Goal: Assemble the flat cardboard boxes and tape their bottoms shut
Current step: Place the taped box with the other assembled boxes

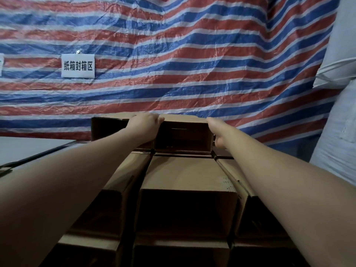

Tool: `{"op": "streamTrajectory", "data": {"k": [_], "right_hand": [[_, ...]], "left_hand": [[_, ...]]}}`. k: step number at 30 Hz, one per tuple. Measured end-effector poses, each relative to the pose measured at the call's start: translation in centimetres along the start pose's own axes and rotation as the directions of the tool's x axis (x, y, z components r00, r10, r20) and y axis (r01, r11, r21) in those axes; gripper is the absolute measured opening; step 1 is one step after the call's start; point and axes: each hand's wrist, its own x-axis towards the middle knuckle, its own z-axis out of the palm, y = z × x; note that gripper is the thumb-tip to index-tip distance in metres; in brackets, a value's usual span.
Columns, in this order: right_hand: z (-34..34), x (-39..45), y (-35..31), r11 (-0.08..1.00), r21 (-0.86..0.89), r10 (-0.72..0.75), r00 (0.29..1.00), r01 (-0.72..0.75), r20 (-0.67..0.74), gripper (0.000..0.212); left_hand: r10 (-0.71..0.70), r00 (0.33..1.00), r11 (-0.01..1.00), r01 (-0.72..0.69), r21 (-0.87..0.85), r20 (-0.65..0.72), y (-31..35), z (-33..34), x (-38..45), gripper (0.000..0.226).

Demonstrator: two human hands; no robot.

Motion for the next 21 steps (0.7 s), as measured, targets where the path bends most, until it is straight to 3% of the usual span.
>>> {"op": "streamTrajectory", "data": {"k": [3, 5, 9, 14, 18, 21], "right_hand": [[-0.2, -0.9, -0.4, 0.999, -0.048, 0.004, 1.0, -0.006, -0.03, 0.071], [-0.6, -1.4, -0.9, 0.998, -0.066, -0.006, 0.996, 0.0, -0.093, 0.074], [-1.2, -3.1, -2.8, 0.995, -0.095, -0.056, 0.984, 0.04, -0.172, 0.063], [-0.7, -7.1, -5.4, 0.98, -0.104, -0.192, 0.938, 0.168, -0.288, 0.051], [0.5, -11.8, -6.2, 0.945, -0.096, -0.327, 0.895, 0.312, -0.305, 0.031], [1.4, -16.0, -6.0, 0.919, -0.082, -0.393, 0.872, 0.386, -0.291, 0.03]], "left_hand": [[-0.001, 0.999, 1.0, 0.0, -0.023, -0.038, 0.1, -0.1, -0.3, 0.042], [0.012, 0.999, 1.0, -0.013, -0.019, -0.053, 0.2, -0.7, -0.6, 0.043], [0.05, 0.995, 0.998, -0.052, -0.019, -0.09, 0.3, -4.0, -1.4, 0.046], [0.07, 0.988, 0.986, -0.089, -0.139, -0.135, 0.4, -10.0, -4.1, 0.036], [0.082, 0.975, 0.965, -0.13, -0.228, -0.207, 0.8, -14.3, -8.7, 0.042], [0.095, 0.975, 0.958, -0.145, -0.249, -0.203, 1.2, -16.5, -13.1, 0.046]]}}
